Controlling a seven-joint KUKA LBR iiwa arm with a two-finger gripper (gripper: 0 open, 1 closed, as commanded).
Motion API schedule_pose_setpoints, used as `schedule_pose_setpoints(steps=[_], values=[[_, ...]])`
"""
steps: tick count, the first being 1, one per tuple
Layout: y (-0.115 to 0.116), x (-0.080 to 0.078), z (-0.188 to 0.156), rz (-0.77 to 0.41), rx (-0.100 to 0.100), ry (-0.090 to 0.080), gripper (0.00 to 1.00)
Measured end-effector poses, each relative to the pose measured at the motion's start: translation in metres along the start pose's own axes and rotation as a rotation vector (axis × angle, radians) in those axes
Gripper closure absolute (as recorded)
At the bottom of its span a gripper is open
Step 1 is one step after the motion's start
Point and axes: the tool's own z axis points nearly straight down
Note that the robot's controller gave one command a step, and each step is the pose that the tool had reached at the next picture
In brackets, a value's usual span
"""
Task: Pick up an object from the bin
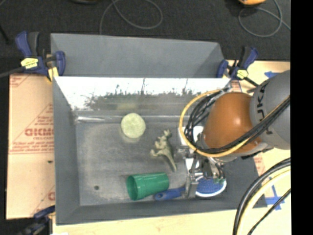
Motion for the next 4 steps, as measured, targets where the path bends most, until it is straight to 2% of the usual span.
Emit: schedule_pose_setpoints(steps=[1, 2, 3, 4], values=[[0.0, -0.002, -0.004, -0.001, 0.001, -0.008, 0.0], [0.071, 0.004, 0.04, -0.141, 0.001, -0.013, 0.0], [0.104, 0.008, 0.011, -0.2, 0.001, -0.007, 0.0], [0.084, -0.001, 0.022, 0.035, -0.001, -0.008, 0.0]])
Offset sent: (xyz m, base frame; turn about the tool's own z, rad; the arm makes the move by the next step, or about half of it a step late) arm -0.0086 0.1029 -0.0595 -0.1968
